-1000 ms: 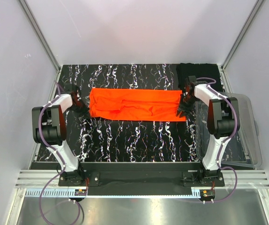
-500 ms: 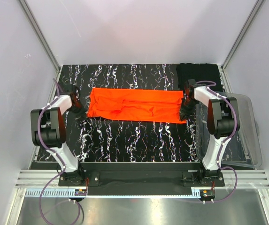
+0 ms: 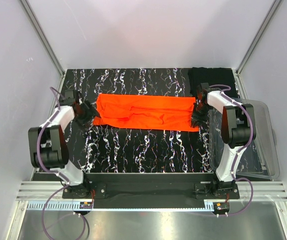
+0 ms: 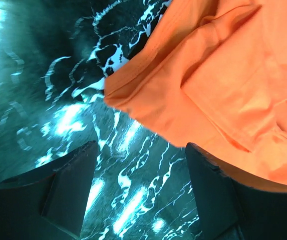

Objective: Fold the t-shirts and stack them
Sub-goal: Fold the tshirt

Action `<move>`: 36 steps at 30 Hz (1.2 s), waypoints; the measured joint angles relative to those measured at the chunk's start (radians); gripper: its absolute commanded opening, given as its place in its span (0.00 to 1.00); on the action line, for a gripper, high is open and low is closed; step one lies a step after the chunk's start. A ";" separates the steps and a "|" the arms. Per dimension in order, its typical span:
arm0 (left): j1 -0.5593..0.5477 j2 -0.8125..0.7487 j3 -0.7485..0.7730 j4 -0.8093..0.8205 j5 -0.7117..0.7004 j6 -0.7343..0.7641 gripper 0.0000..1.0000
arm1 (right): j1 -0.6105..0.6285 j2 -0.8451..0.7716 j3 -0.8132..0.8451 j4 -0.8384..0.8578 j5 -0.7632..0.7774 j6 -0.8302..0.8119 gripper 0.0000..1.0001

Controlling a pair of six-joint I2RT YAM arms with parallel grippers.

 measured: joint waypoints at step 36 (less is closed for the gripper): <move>0.021 0.049 0.074 -0.018 -0.128 0.069 0.55 | 0.000 -0.013 0.031 -0.039 -0.039 0.005 0.30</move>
